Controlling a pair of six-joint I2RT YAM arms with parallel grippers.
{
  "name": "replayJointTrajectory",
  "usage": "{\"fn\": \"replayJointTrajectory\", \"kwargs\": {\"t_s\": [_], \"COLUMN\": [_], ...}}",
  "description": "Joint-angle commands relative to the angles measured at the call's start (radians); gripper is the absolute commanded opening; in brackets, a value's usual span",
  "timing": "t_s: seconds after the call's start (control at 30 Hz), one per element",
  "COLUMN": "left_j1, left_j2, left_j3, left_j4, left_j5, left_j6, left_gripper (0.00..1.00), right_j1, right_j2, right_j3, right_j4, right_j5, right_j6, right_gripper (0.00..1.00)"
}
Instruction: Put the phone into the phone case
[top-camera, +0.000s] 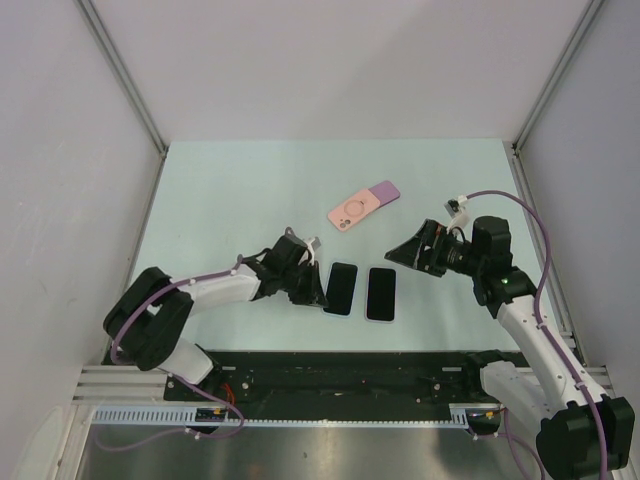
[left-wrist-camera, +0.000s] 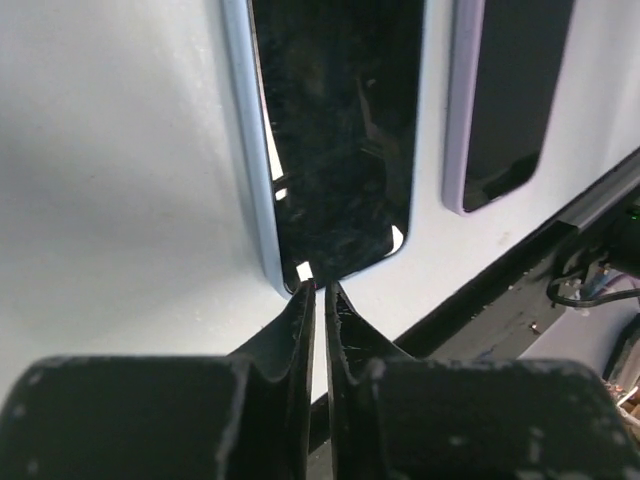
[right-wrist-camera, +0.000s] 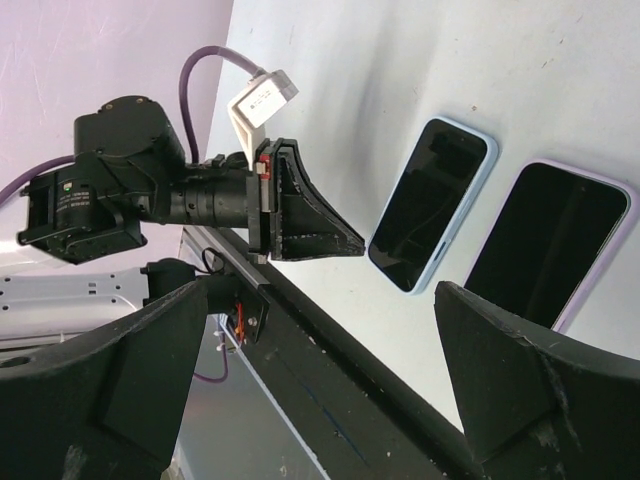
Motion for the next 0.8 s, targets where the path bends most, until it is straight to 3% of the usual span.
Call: {"fn": "replayJointTrajectory", "kwargs": {"t_s": [0.0, 0.1, 0.2, 0.23, 0.33, 0.53, 0.77], "left_j1": [-0.008, -0.005, 0.014, 0.027, 0.035, 0.093, 0.138], "left_j2": [-0.068, -0.113, -0.13, -0.121, -0.069, 0.167, 0.47], "left_j3": [0.032, 0.098, 0.237, 0.323, 0.515, 0.834, 1.129], "left_j4": [-0.012, -0.105, -0.206, -0.216, -0.272, -0.375, -0.415], "left_j5": [0.002, -0.098, -0.204, -0.207, -0.204, -0.221, -0.14], "left_j6": [-0.03, 0.008, 0.082, 0.111, 0.229, 0.433, 0.656], "left_gripper": [0.13, 0.21, 0.55, 0.74, 1.0, 1.0, 0.98], "right_j1": [-0.003, -0.003, -0.003, -0.003, 0.0, -0.001, -0.001], "right_j2": [-0.009, -0.006, -0.018, -0.023, -0.053, -0.101, -0.093], "right_j3": [0.046, 0.046, 0.046, 0.047, 0.047, 0.049, 0.05], "right_j4": [-0.014, -0.005, 0.012, 0.007, -0.016, -0.067, -0.056], "right_j5": [0.006, 0.009, 0.009, 0.012, 0.043, 0.11, 0.144], "right_j6": [-0.009, 0.0, 0.011, 0.013, 0.005, -0.03, -0.027], "right_gripper": [1.0, 1.0, 1.0, 1.0, 1.0, 1.0, 1.0]}}
